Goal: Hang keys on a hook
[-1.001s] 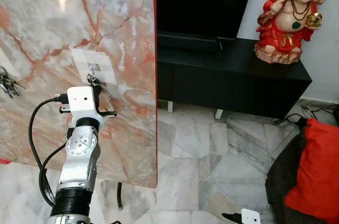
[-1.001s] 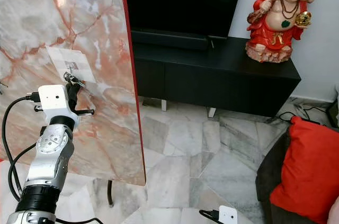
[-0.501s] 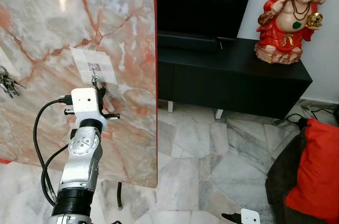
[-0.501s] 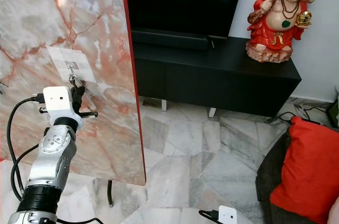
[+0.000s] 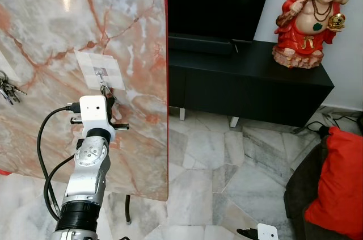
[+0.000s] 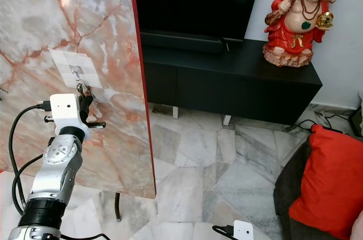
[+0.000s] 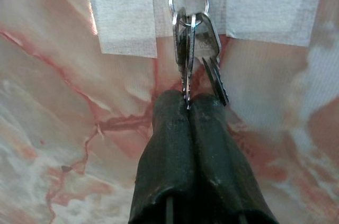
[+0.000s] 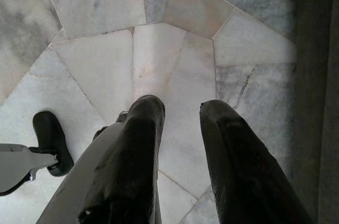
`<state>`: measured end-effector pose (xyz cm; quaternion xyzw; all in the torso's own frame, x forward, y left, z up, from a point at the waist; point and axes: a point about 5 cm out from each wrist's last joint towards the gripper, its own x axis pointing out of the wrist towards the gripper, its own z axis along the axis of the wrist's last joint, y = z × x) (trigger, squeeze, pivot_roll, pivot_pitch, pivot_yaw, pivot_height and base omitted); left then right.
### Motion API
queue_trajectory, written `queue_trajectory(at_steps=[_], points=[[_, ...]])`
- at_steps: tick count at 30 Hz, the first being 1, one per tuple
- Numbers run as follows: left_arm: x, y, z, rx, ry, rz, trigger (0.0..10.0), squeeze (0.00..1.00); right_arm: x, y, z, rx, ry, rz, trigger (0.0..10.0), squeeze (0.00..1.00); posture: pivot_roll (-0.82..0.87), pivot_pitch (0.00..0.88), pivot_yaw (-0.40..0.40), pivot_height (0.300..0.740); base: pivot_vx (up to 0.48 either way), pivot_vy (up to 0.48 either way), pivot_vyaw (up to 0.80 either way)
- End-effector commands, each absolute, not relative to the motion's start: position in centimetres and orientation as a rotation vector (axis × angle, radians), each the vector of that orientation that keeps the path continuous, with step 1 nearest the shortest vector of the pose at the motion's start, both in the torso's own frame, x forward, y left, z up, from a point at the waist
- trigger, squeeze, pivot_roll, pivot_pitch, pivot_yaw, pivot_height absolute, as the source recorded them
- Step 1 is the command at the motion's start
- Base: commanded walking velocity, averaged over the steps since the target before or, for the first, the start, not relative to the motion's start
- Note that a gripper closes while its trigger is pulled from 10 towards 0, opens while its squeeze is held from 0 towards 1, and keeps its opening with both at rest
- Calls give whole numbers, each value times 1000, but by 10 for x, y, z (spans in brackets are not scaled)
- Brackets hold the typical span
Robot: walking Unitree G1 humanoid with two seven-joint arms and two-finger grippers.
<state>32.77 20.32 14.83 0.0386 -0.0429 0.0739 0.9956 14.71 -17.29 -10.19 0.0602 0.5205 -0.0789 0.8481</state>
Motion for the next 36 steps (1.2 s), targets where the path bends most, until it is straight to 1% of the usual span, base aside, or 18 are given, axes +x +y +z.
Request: queue_trajectory(at_steps=[1,10,18,19,20,21,22,23,36], points=[[326,200,144,95,-66,134,10000,0,147,-174,-102,119,1103,-169,10000,0,-11,11,-60,740,0,0,0],[327,195,133,64,16,97,10000,0,147,-175,-102,118,1103,-168,10000,0,-9,13,-61,740,0,0,0],[327,192,132,78,20,77,10000,0,147,-175,-102,121,1102,-170,10000,0,-11,12,-60,740,0,0,0],[327,192,132,81,17,72,10000,145,147,-175,-102,121,1102,-170,10000,0,-11,12,-60,740,0,0,0],[327,192,133,78,15,72,10000,259,147,-175,-102,122,1102,-170,10000,0,-11,12,-60,740,0,0,0],[327,192,133,73,14,72,10000,624,147,-175,-102,122,1102,-170,10000,0,-11,12,-60,740,0,0,0],[327,191,134,75,11,67,10000,929,147,-175,-102,122,1101,-170,10000,0,-11,12,-60,740,0,0,0],[327,191,134,73,9,61,10000,1000,147,-175,-102,122,1101,-170,10000,0,-10,11,-61,740,0,0,0],[326,187,137,73,-7,34,10000,1000,147,-174,-102,129,1097,-171,10000,0,-9,11,-61,740,0,0,0]])
